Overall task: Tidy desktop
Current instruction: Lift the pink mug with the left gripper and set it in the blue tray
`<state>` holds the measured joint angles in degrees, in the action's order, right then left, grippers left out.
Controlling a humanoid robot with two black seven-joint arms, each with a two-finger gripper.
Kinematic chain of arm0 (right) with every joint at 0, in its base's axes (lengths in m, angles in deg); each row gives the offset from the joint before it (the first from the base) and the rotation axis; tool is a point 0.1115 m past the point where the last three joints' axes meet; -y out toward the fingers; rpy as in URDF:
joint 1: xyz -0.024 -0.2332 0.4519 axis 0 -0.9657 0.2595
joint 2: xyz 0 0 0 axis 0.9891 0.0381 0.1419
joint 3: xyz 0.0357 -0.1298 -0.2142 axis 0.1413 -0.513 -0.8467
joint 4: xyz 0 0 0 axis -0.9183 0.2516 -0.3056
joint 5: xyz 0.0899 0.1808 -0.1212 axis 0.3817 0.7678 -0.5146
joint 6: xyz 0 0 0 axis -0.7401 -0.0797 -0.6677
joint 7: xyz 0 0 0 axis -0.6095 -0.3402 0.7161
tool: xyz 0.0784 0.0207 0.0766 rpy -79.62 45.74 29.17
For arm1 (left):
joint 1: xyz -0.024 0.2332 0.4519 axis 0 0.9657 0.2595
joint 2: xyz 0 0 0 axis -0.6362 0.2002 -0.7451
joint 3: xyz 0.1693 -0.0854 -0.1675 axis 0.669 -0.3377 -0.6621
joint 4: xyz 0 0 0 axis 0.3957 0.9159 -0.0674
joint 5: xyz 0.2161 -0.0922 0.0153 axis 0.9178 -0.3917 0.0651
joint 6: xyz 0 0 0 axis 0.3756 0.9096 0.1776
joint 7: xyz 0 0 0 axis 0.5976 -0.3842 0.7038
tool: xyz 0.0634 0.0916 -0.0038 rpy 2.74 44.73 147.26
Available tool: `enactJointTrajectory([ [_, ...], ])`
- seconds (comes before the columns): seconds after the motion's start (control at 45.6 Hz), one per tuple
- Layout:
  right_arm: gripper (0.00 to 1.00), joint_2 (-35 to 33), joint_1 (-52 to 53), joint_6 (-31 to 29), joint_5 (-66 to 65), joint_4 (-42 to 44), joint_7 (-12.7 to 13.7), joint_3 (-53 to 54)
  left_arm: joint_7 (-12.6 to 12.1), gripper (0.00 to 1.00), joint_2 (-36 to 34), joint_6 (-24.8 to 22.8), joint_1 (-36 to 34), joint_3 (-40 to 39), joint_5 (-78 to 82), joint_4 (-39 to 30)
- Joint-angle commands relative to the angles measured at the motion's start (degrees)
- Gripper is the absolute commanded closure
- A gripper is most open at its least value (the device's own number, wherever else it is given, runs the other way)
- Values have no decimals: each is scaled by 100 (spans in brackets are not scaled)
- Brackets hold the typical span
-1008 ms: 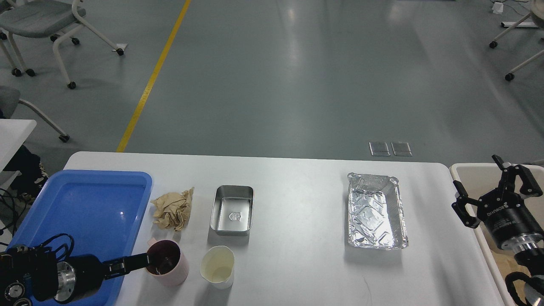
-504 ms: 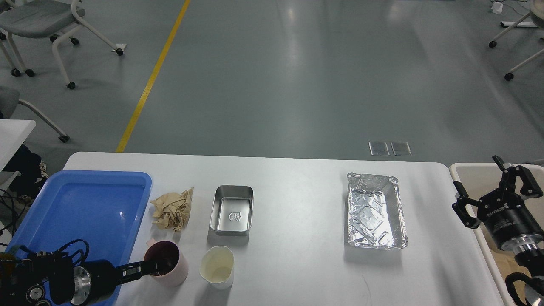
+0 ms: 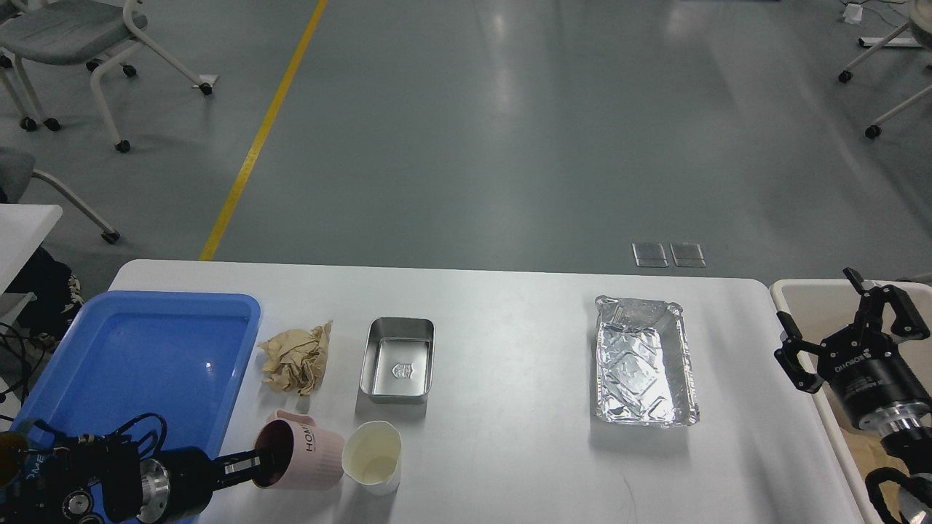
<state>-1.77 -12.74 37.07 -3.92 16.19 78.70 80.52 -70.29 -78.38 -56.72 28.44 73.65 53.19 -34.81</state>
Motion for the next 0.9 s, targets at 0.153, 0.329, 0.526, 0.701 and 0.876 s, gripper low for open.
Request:
enactJointTrajectory([
  [0.153,0,2,7,0,0,-7,0,-9,23,100,-474,-29,-256,-42,-87,-275],
  [0.329,0,10,7,0,0,-16,0,-9,15,100,-1335,-108,-520,-60,-254,-793],
  [0.526,0,28,7,0,0,-16,0,-35,41,100,-2416,-433,-722,-104,-377,-1216],
  [0.701,0,10,7,0,0,-16,0,-35,58,100,-3111,-556,-731,-148,-377,-1269],
  [0.876,0,-7,16,-8,0,-16,0,-35,129,100,-3498,-565,-687,-86,-386,-1260],
])
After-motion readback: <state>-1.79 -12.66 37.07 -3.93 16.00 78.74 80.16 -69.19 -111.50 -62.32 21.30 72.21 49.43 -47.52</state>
